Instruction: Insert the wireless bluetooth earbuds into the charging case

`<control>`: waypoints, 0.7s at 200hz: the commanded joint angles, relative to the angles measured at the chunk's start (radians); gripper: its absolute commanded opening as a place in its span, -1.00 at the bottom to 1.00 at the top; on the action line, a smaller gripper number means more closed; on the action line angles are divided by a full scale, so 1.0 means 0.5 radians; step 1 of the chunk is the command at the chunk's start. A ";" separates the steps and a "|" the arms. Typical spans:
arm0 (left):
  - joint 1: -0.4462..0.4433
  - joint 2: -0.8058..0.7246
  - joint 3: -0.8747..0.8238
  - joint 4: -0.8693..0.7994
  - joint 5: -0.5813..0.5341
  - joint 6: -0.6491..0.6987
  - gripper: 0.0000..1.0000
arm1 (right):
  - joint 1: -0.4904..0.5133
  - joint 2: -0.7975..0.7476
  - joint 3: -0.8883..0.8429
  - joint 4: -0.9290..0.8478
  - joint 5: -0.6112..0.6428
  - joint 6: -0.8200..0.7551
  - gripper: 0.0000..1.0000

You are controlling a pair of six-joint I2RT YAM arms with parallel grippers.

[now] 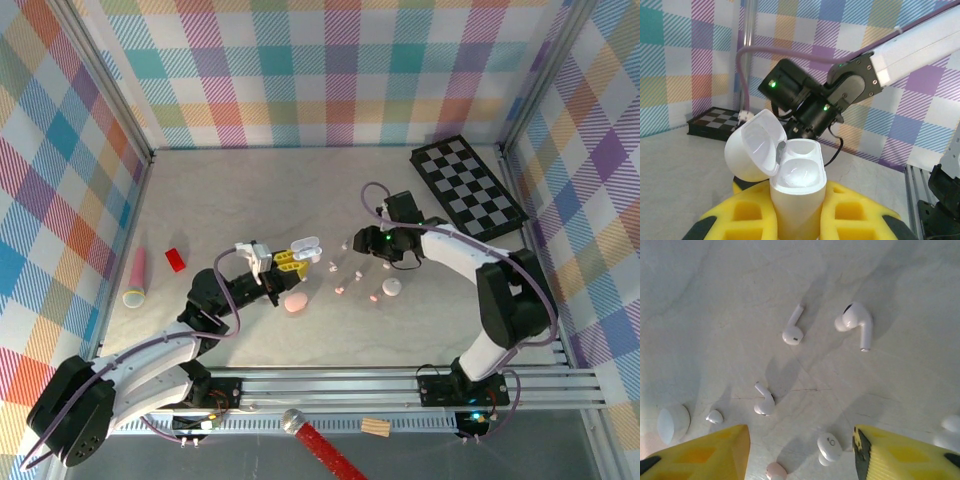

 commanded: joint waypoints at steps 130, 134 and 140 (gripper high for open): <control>0.067 -0.325 -0.114 -0.100 -0.272 0.080 -1.00 | 0.473 0.430 0.176 0.269 -0.082 0.319 0.07; 0.067 -0.323 -0.112 -0.104 -0.270 0.083 -1.00 | 0.470 0.430 0.179 0.262 -0.069 0.317 0.07; 0.068 -0.318 -0.110 -0.109 -0.267 0.086 -1.00 | 0.463 0.432 0.182 0.254 -0.052 0.317 0.07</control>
